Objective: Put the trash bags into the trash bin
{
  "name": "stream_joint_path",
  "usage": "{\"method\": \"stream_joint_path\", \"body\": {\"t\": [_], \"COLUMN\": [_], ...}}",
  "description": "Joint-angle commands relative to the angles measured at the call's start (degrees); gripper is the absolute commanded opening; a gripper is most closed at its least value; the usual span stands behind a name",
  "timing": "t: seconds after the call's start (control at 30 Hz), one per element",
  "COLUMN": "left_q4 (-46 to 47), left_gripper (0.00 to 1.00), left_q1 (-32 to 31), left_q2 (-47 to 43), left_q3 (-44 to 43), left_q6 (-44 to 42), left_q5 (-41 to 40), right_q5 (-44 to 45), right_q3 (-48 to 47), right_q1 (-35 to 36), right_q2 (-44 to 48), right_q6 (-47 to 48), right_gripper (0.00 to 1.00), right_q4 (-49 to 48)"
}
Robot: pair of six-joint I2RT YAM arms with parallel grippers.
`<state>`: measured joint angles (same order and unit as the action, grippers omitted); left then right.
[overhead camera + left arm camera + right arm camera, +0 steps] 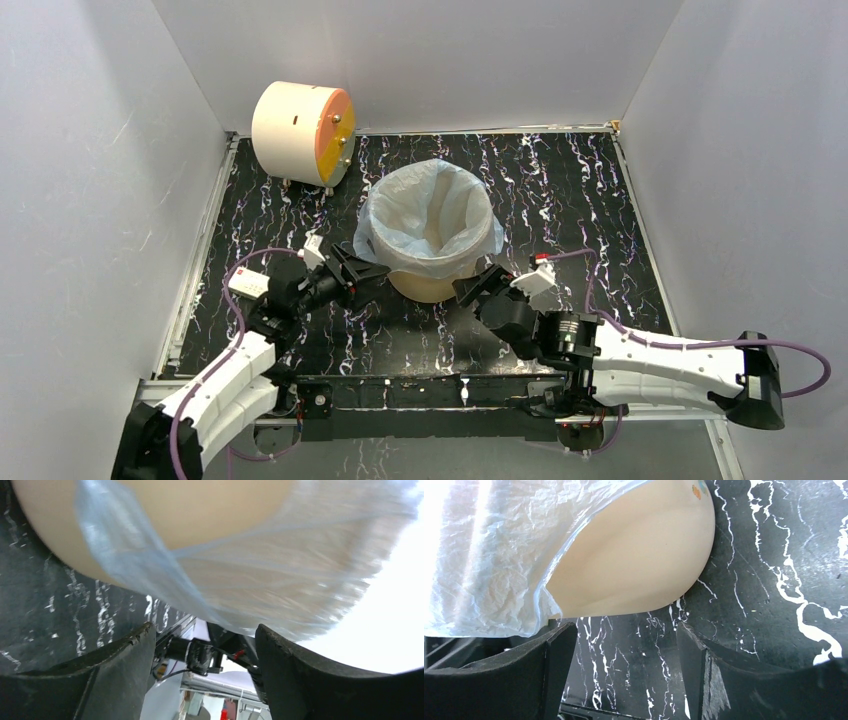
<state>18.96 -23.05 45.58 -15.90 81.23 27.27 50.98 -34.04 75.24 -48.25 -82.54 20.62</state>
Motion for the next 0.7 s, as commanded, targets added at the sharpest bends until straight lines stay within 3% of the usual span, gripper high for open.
{"method": "stream_joint_path", "body": {"t": [0.0, 0.17, 0.4, 0.47, 0.6, 0.67], "left_q4": [2.10, 7.53, 13.47, 13.47, 12.03, 7.28], "left_gripper": [0.71, 0.71, 0.63, 0.64, 0.54, 0.52], "left_q1": [-1.80, -2.15, -4.15, -4.49, -4.98, -5.01], "left_q2": [-6.87, -4.55, 8.11, 10.04, 11.87, 10.52], "left_q3": [-0.35, -0.13, -1.57, -1.31, -0.36, -0.42], "left_q6": [4.29, 6.08, 1.85, 0.69, -2.07, -4.97], "left_q5": [-10.26, -9.91, -1.77, -2.13, -3.15, -5.31], "right_q5": [5.17, 6.22, 8.74, 9.69, 11.82, 11.39], "right_q3": [-5.97, -5.18, -5.25, -6.59, -10.84, -13.19], "right_q1": [0.08, 0.08, 0.00, -0.14, -2.13, -5.55], "right_q2": [-2.30, -0.72, 1.53, 0.50, -2.12, -2.84], "right_q6": [-2.90, -4.02, -2.69, 0.54, 4.96, 9.93], "right_gripper": [0.82, 0.82, 0.82, 0.82, 0.84, 0.86], "right_q4": [7.95, 8.48, 8.40, 8.53, 13.30, 15.12]}}
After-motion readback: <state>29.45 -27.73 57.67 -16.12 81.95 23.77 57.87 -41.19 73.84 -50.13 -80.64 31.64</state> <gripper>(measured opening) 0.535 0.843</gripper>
